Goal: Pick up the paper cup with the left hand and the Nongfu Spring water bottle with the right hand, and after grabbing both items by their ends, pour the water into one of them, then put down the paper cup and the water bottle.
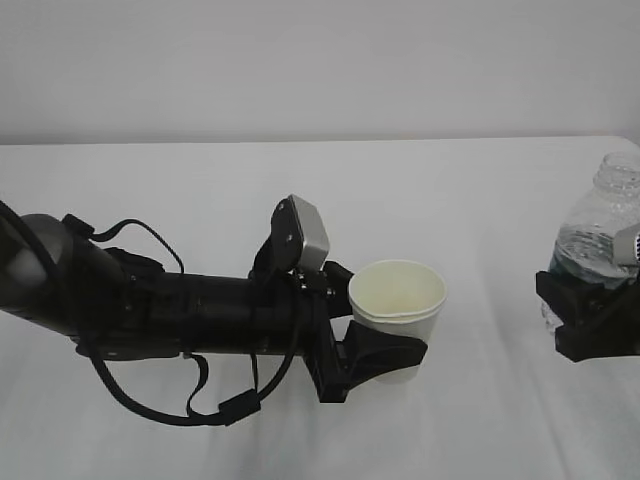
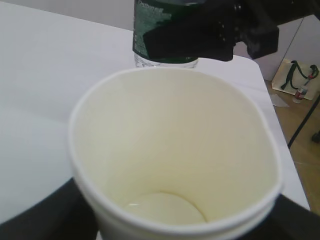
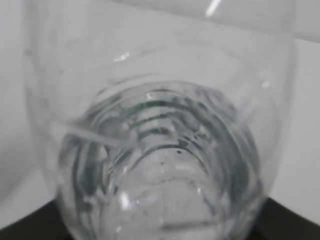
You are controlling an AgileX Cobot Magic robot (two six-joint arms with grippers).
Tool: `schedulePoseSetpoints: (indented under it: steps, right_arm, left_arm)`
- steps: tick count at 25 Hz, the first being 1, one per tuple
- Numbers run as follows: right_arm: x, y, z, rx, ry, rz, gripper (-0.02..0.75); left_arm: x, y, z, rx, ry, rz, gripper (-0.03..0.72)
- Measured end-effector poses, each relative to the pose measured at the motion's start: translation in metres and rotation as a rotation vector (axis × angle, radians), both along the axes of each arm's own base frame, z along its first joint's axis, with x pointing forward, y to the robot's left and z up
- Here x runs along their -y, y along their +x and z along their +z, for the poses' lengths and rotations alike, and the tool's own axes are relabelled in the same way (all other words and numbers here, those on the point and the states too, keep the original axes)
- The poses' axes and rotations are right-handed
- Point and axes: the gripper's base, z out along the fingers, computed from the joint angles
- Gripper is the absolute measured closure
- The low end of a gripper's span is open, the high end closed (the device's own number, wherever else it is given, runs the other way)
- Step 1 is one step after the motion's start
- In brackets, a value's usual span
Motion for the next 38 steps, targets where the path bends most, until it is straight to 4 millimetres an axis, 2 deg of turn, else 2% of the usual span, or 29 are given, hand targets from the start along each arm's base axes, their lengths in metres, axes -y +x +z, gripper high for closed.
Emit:
schedulePoseSetpoints:
  steps: [8,13,23,31,38]
  right_arm:
    - [-0.001,0.006,0.004,-0.019,-0.035,0.029,0.315]
    - [0.0,0.01,0.018,0.012,-0.051,0.022,0.315]
    - [0.002,0.03,0.046,0.033,-0.197,0.05,0.315]
    - [0.002,0.032,0.048,0.043,-0.265,0.081,0.315]
    - [0.001,0.032,0.048,0.057,-0.336,0.116,0.315]
  left_arm:
    - [0.001,-0.001,0.0,0.0,0.005,-0.004,0.181]
    - [0.001,0.002,-0.002,0.006,0.043,0.009,0.181]
    - [0.01,0.016,0.009,0.066,0.036,0.016,0.182]
    - [0.018,0.02,0.016,0.094,0.027,0.011,0.183]
    - [0.031,0.012,0.019,0.113,0.027,-0.029,0.183]
